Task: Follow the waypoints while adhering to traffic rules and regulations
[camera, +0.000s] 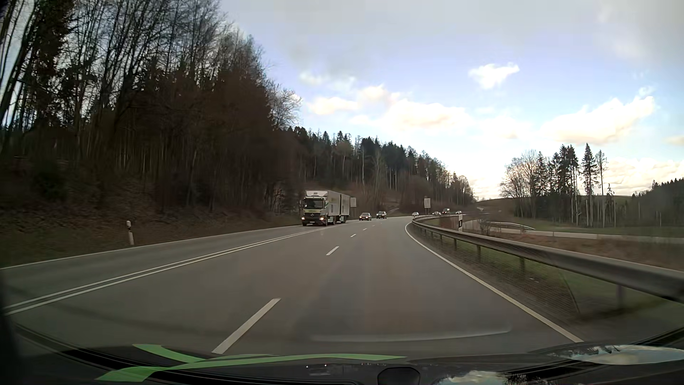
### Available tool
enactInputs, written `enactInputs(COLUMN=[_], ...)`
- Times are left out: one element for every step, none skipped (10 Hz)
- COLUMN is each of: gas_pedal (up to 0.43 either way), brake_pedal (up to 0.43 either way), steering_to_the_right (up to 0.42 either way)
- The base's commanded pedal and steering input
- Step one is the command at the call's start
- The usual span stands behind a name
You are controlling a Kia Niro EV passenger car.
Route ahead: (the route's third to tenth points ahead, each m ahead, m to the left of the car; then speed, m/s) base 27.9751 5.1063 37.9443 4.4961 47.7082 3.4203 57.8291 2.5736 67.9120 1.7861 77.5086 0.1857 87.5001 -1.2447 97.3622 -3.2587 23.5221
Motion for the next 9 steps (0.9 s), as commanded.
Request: enactInputs(gas_pedal=[0.13, 0.13, 0.11, 0.11, 0.098, 0.098, 0.098, 0.098, 0.087], brake_pedal=[0.0, 0.0, 0.0, 0.0, 0.0, 0.0, 0.0, 0.0, 0.0], steering_to_the_right=[0.01, 0.01, 0.01, 0.009, 0.009, 0.009, 0.009, 0.009, 0.009])
